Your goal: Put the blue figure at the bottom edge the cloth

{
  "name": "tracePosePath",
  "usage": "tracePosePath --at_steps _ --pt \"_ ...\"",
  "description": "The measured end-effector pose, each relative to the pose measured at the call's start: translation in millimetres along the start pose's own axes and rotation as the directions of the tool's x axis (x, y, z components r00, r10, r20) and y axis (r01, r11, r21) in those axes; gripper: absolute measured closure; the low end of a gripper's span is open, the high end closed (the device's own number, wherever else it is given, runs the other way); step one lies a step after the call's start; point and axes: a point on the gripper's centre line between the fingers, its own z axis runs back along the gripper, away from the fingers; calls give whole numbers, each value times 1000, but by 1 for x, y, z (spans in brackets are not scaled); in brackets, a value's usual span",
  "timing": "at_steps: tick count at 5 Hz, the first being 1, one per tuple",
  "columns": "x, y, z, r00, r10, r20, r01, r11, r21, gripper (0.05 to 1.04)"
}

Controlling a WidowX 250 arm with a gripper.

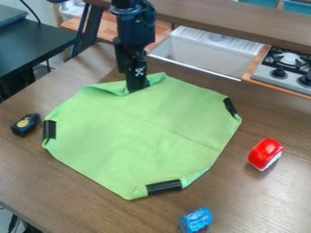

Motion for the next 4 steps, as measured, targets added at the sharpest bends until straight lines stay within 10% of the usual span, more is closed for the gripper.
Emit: tracePosePath --at_steps 4 --pt "35 -45 -35 991 -131 -40 131 991 4 84"
